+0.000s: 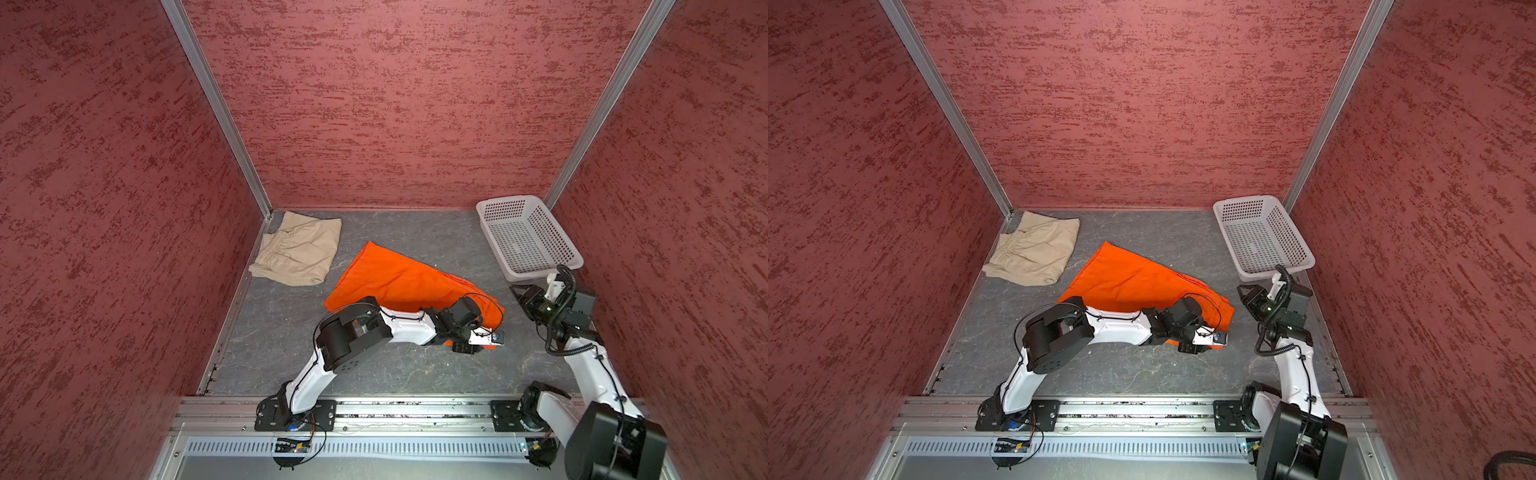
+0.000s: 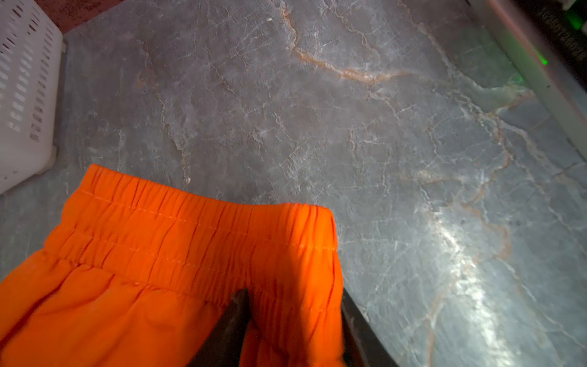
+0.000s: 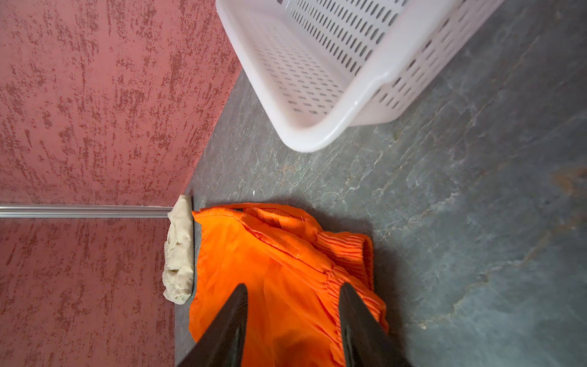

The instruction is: Fold and stack the shorts

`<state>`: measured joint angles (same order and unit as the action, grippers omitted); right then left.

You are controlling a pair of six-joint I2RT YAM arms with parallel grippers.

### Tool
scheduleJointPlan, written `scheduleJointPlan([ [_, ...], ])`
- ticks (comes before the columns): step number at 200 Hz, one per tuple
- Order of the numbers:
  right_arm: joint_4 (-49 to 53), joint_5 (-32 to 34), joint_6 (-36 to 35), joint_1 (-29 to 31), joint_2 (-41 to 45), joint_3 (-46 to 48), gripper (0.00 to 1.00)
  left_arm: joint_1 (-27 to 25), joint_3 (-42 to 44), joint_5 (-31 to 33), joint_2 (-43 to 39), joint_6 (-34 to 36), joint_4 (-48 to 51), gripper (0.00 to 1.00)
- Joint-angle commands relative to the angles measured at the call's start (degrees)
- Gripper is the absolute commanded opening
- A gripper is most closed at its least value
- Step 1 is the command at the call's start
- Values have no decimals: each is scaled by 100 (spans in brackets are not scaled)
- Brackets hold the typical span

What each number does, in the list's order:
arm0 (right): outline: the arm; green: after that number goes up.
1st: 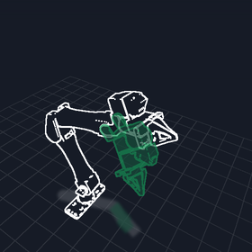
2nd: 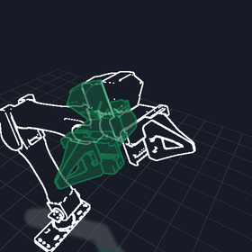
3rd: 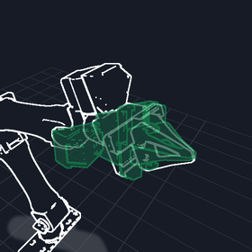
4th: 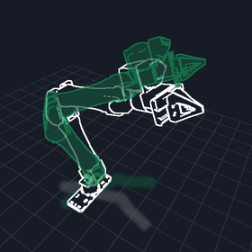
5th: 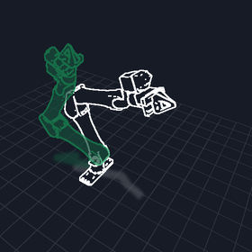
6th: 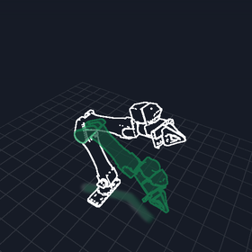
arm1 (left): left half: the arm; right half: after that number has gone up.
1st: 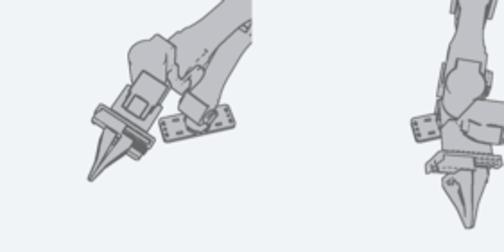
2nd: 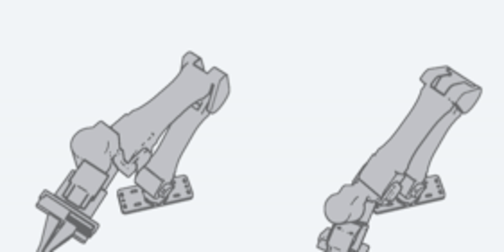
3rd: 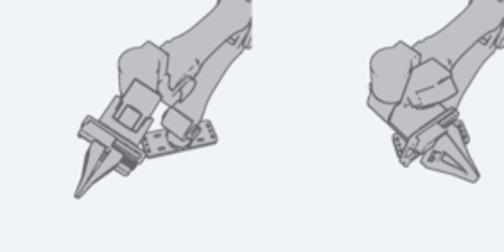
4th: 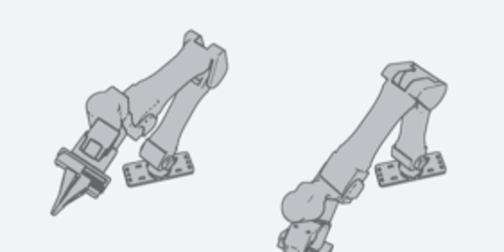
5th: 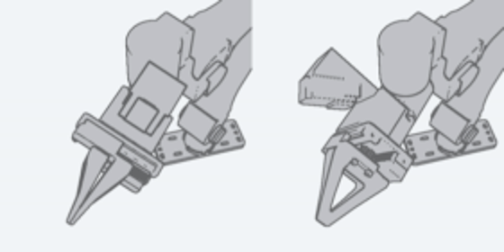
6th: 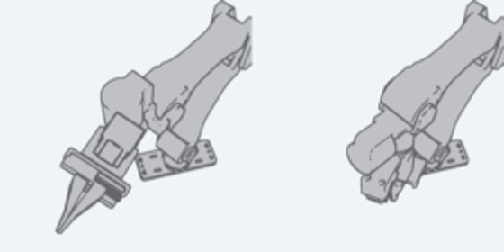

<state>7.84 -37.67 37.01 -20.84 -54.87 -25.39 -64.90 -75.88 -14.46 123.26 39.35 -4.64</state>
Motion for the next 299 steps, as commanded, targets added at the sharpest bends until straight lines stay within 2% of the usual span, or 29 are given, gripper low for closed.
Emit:
scheduleJointPlan([
  [1, 161, -264, 139, 18, 222, 133, 54, 110, 301, -189, -200, -649, -480, 36],
  [16, 234, -425, 231, 44, 357, 183, 58, 226, 511, -509, -396, -979, -862, 31],
  [49, 403, -800, 552, 118, 669, 305, 64, 449, 1037, -968, -780, -1580, -1790, 28],
  [88, 672, -1000, 915, 295, 1042, 594, 68, 624, 1382, -1153, -961, -1989, -2498, 27],
  [148, -294, -1096, 2037, 799, 1022, 1283, 71, 654, 1487, -1037, -961, -2061, -2651, 26],
  [208, -152, -849, 1939, 1053, 719, 1393, 73, 725, 1446, -650, -821, -2342, -2714, 25],
  [259, -1233, -698, 2522, 1472, 287, 1554, 73, 645, 1541, -946, -808, -2252, -2971, 25],
  [282, -1600, -631, 2512, 1579, -113, 1533, 73, 564, 1526, -1039, -795, -2152, -2928, 27],
  [299, -1740, -539, 2375, 1583, -397, 1519, 73, 504, 1532, -1091, -833, -1991, -2744, 32],
])
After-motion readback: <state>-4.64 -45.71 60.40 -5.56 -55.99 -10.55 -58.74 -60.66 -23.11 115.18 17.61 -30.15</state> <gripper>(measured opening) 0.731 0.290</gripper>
